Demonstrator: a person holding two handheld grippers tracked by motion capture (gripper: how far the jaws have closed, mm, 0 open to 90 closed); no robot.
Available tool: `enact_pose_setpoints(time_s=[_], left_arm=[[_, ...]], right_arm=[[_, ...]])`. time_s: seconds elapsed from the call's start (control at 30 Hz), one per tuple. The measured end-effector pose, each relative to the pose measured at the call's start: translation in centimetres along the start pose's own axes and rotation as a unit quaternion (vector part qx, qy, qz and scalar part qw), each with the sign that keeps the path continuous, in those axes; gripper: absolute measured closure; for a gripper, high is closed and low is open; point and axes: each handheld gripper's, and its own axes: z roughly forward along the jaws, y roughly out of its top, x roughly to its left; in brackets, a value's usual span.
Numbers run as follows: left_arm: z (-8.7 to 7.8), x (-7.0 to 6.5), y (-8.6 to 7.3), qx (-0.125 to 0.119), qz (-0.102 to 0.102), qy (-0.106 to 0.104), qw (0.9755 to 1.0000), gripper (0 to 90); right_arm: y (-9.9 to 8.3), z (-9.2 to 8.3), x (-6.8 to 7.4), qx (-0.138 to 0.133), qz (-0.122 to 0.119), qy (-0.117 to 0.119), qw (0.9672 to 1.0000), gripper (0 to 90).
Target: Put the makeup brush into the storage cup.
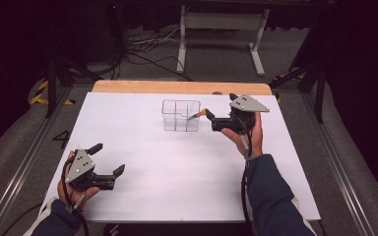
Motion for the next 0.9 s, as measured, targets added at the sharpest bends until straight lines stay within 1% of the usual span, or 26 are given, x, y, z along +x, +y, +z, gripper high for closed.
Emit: enact_pose_setpoints(time_s=[0.03, 0.23, 0.4, 0.63, 0.73, 0.9], left_arm=[[0.0, 0.0, 0.0, -0.001, 0.000, 0.000, 1.0000, 2.1], [0.0, -0.1, 0.0, 0.002, 0.002, 0.001, 1.0000, 2.1], [0.1, -0.1, 0.0, 0.003, 0.003, 0.001, 1.0000, 2.1], [0.1, -0.1, 0.0, 0.004, 0.003, 0.002, 1.0000, 2.1], [0.1, -0.1, 0.0, 0.004, 0.005, 0.002, 1.0000, 2.1], [0.1, -0.1, 0.0, 0.003, 0.005, 0.005, 1.0000, 2.1]], right_arm=[[-0.1, -0.1, 0.0, 0.001, -0.004, -0.002, 1.0000, 3.7], [-0.4, -0.8, 0.1, 0.000, -0.006, -0.004, 1.0000, 3.8], [-0.5, -1.5, 0.0, -0.006, -0.008, -0.008, 0.9999, 4.1], [-1.2, -2.3, 0.4, -0.005, -0.015, -0.006, 0.9999, 4.2], [-1.4, -2.8, 0.4, -0.009, -0.018, -0.009, 0.9998, 4.4], [-2.0, -3.4, 0.5, -0.013, -0.016, -0.011, 0.9997, 4.4]])
